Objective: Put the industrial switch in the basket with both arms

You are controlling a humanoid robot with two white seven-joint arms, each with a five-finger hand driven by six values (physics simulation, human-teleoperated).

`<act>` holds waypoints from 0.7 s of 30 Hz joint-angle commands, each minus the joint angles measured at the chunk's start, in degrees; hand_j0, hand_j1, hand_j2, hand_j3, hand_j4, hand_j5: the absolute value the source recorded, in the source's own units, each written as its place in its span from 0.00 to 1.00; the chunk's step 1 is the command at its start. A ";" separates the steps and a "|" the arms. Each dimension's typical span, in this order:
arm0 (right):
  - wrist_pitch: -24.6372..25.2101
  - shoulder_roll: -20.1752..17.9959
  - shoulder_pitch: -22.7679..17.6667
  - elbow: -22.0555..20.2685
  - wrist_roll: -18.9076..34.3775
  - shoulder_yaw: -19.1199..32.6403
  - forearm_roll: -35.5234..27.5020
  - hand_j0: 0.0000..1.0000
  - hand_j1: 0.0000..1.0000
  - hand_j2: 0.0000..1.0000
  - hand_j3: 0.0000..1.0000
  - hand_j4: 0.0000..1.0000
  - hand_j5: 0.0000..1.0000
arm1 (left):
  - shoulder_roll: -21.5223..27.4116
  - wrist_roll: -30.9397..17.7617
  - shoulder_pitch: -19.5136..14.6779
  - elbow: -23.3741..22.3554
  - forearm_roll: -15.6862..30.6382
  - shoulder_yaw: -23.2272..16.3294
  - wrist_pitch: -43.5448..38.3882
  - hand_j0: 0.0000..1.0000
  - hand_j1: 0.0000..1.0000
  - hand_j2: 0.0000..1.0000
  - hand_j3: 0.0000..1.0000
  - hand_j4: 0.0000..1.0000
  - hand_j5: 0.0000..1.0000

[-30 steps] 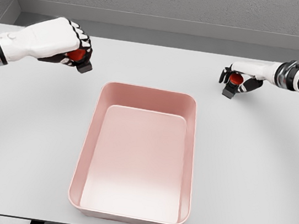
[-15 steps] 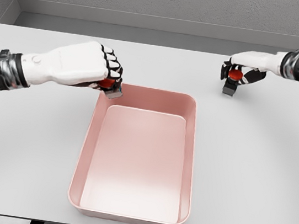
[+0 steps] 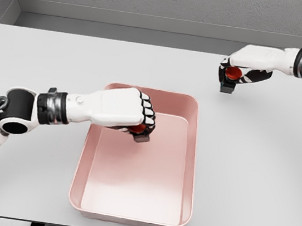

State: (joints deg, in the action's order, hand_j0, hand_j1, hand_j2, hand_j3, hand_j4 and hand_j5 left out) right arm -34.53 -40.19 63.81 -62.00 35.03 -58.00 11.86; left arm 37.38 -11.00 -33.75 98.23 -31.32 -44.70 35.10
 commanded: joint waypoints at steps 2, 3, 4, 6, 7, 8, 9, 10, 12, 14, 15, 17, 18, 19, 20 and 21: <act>-0.47 -2.26 0.00 -5.84 -0.03 0.17 -0.97 0.48 0.48 0.48 0.48 0.48 0.48 | -0.73 -0.34 0.00 -0.32 -0.06 -0.30 -0.10 0.30 0.30 0.30 0.30 0.30 0.30; -0.47 -2.88 0.00 -7.08 -0.03 0.17 -1.05 0.48 0.48 0.48 0.48 0.48 0.48 | -0.82 -0.34 0.52 -0.94 -0.59 -0.30 -0.10 0.30 0.30 0.30 0.30 0.30 0.30; -0.47 -3.23 0.00 -8.22 -0.03 0.17 -1.05 0.48 0.48 0.48 0.48 0.48 0.48 | -0.82 -0.34 0.79 -1.02 -0.76 -0.30 -0.10 0.30 0.30 0.30 0.30 0.30 0.30; -0.47 -3.32 -0.09 -10.42 -0.03 0.17 -2.20 0.48 0.48 0.48 0.48 0.48 0.48 | -0.82 -0.34 1.05 -1.37 -0.76 -0.30 -0.10 0.31 0.31 0.31 0.31 0.31 0.31; -0.47 -3.32 -0.09 -10.77 -0.03 0.17 -2.37 0.48 0.48 0.48 0.48 0.48 0.48 | -0.91 -0.34 1.05 -1.37 -0.76 -0.30 -0.10 0.31 0.31 0.31 0.31 0.31 0.31; -0.47 -3.32 -0.09 -11.47 -0.03 0.17 -2.72 0.48 0.48 0.48 0.48 0.48 0.48 | -0.91 -0.34 1.05 -1.37 -0.76 -0.30 -0.10 0.33 0.33 0.33 0.33 0.33 0.33; -0.47 -3.32 0.00 -12.79 -0.03 0.17 -2.81 0.49 0.49 0.49 0.49 0.49 0.49 | -1.00 -0.25 1.05 -1.37 -0.59 -0.30 -0.10 0.39 0.39 0.39 0.39 0.39 0.39; -0.47 -3.41 -0.09 -13.05 -0.03 0.17 -3.86 0.49 0.49 0.49 0.49 0.49 0.49 | -1.08 -0.25 0.97 -1.37 -0.32 -0.21 -0.10 0.57 0.57 0.57 0.57 0.57 0.57; -0.47 -3.49 0.00 -13.49 -0.03 0.17 -5.53 0.49 0.49 0.49 0.49 0.49 0.49 | -1.08 -0.07 0.97 -1.29 -0.24 -0.21 -0.10 0.81 0.81 0.81 0.81 0.81 0.81; -0.47 -3.49 0.26 -14.20 -0.03 0.17 -6.85 0.49 0.49 0.49 0.49 0.49 0.49 | -1.08 -0.07 1.05 -1.29 -0.15 -0.21 -0.10 0.82 0.82 0.82 0.82 0.82 0.82; -0.47 -3.49 0.26 -14.20 -0.03 0.17 -7.21 0.49 0.49 0.49 0.49 0.49 0.49 | -1.08 -0.07 0.97 -1.29 -0.15 -0.21 -0.10 0.82 0.82 0.82 0.82 0.82 0.82; -0.47 -3.49 0.35 -14.20 -0.03 0.17 -7.47 0.49 0.49 0.49 0.49 0.49 0.49 | -1.08 -0.07 0.97 -1.29 -0.06 -0.21 -0.10 0.82 0.82 0.82 0.82 0.82 0.82; -0.47 -3.49 0.35 -14.28 -0.03 0.17 -7.64 0.49 0.49 0.49 0.49 0.49 0.49 | -1.08 -0.07 0.88 -1.29 -0.06 -0.21 -0.10 0.82 0.82 0.82 0.82 0.82 0.82; -0.47 -3.67 0.35 -14.20 -0.03 0.17 -8.44 0.48 0.48 0.48 0.48 0.48 0.48 | -1.08 -0.07 0.97 -1.29 -0.06 -0.21 -0.10 0.83 0.83 0.83 0.83 0.83 0.83; -0.47 -3.85 0.35 -14.20 -0.03 0.17 -8.79 0.48 0.48 0.48 0.48 0.48 0.48 | -1.08 -0.07 0.97 -1.29 -0.06 -0.21 -0.10 0.84 0.84 0.84 0.84 0.84 0.84; -0.47 -3.85 0.35 -14.20 -0.03 0.17 -9.05 0.48 0.48 0.48 0.48 0.48 0.48 | -1.00 -0.07 0.88 -1.29 0.03 -0.21 -0.10 0.84 0.84 0.84 0.84 0.84 0.84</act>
State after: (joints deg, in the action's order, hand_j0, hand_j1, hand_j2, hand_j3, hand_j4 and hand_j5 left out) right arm -35.17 -43.84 64.16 -76.16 35.03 -57.90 4.00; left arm 36.31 -11.09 -32.87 96.94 -31.75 -44.95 35.06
